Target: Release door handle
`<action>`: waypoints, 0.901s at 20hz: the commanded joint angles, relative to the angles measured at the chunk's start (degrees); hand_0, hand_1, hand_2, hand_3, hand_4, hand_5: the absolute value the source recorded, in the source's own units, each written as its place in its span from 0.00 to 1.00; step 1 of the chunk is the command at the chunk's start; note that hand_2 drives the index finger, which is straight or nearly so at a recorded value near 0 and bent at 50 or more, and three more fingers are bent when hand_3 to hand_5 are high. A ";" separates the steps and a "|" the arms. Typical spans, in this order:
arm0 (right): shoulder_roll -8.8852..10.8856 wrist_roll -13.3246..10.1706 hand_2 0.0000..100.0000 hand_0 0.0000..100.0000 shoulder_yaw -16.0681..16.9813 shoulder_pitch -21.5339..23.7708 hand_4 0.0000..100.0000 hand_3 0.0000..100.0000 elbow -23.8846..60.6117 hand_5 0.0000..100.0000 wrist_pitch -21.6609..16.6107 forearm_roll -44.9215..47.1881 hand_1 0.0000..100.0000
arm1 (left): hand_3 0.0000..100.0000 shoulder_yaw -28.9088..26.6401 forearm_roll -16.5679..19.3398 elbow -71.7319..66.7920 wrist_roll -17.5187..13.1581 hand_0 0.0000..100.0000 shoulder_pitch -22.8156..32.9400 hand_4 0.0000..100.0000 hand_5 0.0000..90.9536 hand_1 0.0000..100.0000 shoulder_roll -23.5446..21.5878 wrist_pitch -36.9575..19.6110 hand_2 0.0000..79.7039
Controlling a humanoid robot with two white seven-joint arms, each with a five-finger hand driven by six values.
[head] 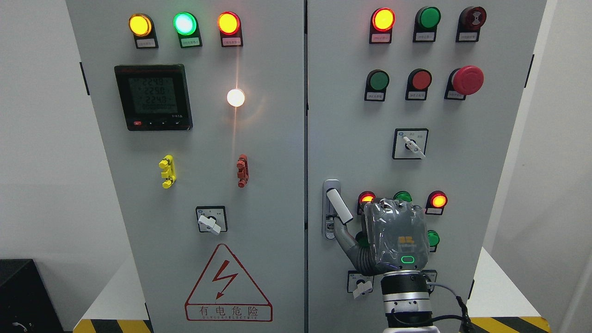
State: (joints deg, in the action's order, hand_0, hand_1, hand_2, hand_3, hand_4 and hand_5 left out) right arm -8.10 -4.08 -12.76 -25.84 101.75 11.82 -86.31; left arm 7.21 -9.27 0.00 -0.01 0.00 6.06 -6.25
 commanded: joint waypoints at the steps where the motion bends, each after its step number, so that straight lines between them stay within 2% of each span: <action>1: 0.01 0.04 0.96 0.43 0.37 0.00 1.00 1.00 0.03 1.00 -0.05 0.00 0.42 | 0.00 0.00 0.04 -1.67 0.01 0.12 -1.50 0.00 0.00 0.56 0.00 0.01 0.00; 18: -0.08 -0.05 0.96 0.44 0.90 -0.09 1.00 1.00 0.12 1.00 -0.05 0.09 0.41 | 0.00 0.00 -0.05 -1.67 0.01 0.12 -1.50 0.00 0.00 0.56 0.00 0.01 0.00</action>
State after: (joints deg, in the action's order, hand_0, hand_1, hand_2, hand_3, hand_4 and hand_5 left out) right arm -8.09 -3.99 -12.16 -25.85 101.82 11.82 -86.27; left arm 7.21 -9.24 0.00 -0.01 0.00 6.06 -6.25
